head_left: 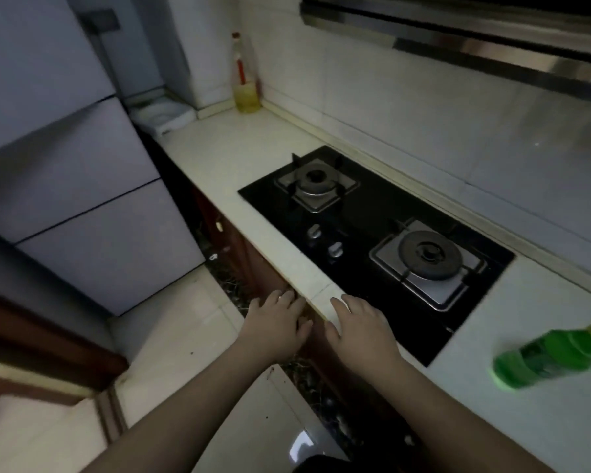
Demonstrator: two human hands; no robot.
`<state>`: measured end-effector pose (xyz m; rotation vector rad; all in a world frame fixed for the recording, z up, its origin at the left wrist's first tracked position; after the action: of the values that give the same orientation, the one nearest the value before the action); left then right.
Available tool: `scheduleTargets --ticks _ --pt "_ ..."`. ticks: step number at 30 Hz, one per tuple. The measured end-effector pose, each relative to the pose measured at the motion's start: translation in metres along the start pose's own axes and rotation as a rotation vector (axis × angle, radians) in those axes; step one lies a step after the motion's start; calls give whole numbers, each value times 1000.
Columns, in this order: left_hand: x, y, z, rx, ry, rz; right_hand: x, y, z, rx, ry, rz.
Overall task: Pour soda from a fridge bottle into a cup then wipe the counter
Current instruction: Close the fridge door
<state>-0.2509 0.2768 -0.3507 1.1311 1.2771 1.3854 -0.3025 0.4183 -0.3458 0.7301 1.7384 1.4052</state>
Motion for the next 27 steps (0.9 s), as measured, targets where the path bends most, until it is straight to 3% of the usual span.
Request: scheduleTargets --ticks 14,27 --pt "-173 46 105 119 330 -3 -178 -5 -12 -23 253 -72" --pt "-276 83 136 218 527 -23 -300 -2 -67 -8 503 -66"
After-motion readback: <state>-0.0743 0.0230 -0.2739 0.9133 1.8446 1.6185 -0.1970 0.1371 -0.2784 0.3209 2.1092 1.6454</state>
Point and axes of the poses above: each hand's wrist, its own z-axis away from the middle knuckle, its own y-axis out of the back of the hand, x = y × z, the point moved 5 cm from there along -z, towards the middle knuckle, and after that the axes turned 11 degrees about x, right-handed, at the moved point
